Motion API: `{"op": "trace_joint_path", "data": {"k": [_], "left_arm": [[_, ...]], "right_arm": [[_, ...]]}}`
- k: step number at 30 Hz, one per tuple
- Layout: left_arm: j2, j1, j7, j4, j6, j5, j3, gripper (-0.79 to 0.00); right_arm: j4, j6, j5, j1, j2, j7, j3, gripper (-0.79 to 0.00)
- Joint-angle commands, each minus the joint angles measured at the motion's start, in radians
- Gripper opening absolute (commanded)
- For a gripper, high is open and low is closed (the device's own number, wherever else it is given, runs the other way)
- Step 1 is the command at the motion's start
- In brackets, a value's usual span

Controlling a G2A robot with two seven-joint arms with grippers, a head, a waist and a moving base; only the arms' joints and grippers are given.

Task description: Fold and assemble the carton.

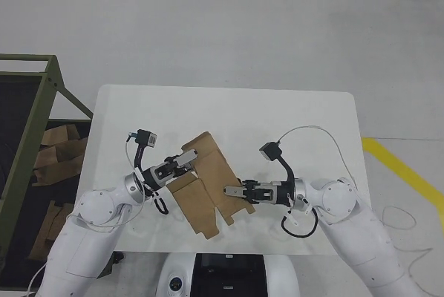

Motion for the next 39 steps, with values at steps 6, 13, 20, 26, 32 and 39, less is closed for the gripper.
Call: {"op": "trace_joint_path", "data": {"k": [6, 13, 20, 26, 32, 39], "left_arm": [[0.0, -0.004, -0.002, 0.003, 0.001, 0.002, 0.005, -0.477], [0.001, -0.004, -0.009, 0.003, -0.001, 0.002, 0.006, -0.785], [0.001, -0.003, -0.009, 0.002, -0.009, 0.002, 0.003, -0.785], [0.0, 0.005, 0.031, 0.001, -0.024, -0.014, -0.011, -0.785], [-0.003, 0.017, 0.097, 0.001, -0.046, -0.039, -0.033, -0.785], [-0.008, 0.039, 0.189, -0.003, -0.07, -0.068, -0.06, -0.785]], "right_arm": [[-0.003, -0.008, -0.004, -0.003, 0.004, 0.003, 0.0, -0.785], [-0.008, -0.008, -0.01, -0.003, 0.006, -0.004, -0.007, -0.785], [-0.013, -0.001, -0.024, -0.001, 0.009, -0.018, -0.011, -0.342], [-0.034, -0.015, -0.053, -0.009, 0.012, -0.056, -0.006, 0.0], [-0.049, -0.038, -0.048, -0.039, 0.016, -0.141, 0.028, 0.0], [-0.065, -0.055, -0.044, -0.082, 0.023, -0.216, 0.081, 0.0]]}}
